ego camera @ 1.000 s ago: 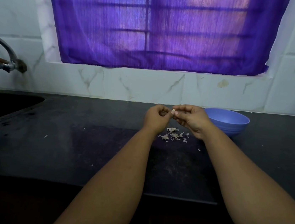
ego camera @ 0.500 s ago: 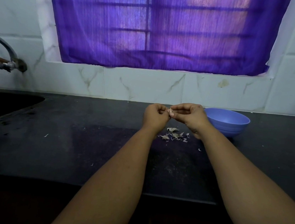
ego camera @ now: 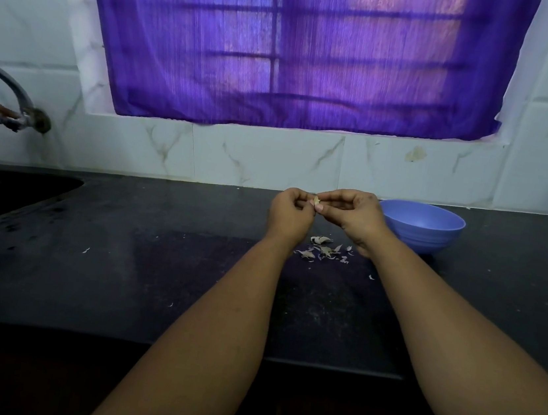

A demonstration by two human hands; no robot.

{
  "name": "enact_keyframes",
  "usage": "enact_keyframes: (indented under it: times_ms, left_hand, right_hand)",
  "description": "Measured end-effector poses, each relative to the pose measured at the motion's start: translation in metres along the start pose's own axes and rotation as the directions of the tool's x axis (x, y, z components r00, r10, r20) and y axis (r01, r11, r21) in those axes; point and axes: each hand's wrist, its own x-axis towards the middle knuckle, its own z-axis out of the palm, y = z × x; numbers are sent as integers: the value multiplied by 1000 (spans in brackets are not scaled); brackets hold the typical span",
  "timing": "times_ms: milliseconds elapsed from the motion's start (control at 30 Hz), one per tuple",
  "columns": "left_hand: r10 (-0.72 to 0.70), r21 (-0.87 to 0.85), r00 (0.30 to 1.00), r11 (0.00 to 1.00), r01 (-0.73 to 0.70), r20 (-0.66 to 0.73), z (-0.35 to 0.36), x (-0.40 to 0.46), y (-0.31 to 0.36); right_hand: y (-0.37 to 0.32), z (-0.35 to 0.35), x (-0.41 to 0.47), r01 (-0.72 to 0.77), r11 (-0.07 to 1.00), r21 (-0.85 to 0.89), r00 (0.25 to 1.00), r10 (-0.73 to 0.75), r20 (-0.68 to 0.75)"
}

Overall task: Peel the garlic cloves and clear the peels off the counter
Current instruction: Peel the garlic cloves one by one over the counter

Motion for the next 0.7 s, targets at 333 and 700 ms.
enact_keyframes:
  times_ms: [333,700]
  left_hand:
    - [-21,43,1000,999,21,-16,-1,1,-2]
    - [-90,-19,996,996,90,8,1,-5,2]
  right_hand:
    - [-3,3,-2,-10,1000,19,1000,10,29]
    - [0,-1,2,-38,999,-32,999,38,-13]
